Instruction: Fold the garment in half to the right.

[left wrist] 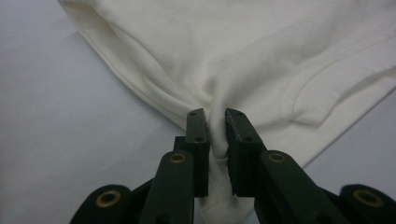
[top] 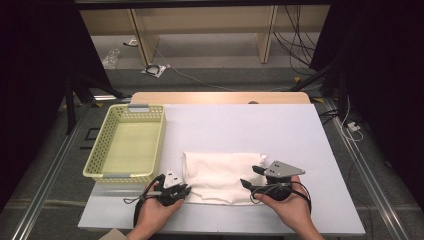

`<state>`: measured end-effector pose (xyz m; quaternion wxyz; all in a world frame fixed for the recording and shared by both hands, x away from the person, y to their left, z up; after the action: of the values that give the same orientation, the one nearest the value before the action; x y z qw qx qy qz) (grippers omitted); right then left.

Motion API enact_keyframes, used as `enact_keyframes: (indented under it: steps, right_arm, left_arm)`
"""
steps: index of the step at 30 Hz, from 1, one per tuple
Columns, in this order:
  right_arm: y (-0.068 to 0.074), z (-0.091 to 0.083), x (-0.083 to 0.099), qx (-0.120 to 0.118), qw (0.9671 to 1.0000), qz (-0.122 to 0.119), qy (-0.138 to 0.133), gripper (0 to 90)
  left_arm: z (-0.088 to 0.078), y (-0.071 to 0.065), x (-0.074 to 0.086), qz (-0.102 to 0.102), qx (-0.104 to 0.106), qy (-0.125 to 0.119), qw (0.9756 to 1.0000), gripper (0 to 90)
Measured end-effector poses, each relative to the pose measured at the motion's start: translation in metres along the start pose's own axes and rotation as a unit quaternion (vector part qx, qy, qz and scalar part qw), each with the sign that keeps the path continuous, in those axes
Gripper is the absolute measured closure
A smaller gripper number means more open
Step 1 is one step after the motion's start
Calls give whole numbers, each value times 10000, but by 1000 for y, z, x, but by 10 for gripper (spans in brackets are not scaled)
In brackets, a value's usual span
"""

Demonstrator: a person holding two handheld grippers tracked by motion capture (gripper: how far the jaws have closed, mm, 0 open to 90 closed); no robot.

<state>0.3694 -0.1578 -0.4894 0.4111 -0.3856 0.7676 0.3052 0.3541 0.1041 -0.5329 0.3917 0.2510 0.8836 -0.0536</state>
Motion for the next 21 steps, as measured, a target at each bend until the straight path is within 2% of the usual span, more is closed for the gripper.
enact_keyframes:
  steps: [9,21]
  right_arm:
    - [3,31,-29,-211,9992,-281,163,402]
    - [5,77,-60,-453,9973,-419,403,411]
  left_arm:
    - [-4,-1,-2,-71,84,-49,9999,801]
    - [-7,0,-2,-147,134,-55,9998,803]
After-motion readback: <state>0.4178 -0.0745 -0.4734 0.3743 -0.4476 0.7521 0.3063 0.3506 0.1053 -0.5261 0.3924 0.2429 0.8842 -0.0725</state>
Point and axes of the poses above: each handheld gripper's, and its own axes: z roughly forward along the jaws, x roughly out of its underside, y roughly to its left, the point moved 6 cm from there along z, roughly forward along the jaws, and after that the axes turned 13 degrees about -x, right-handed, at the moved point
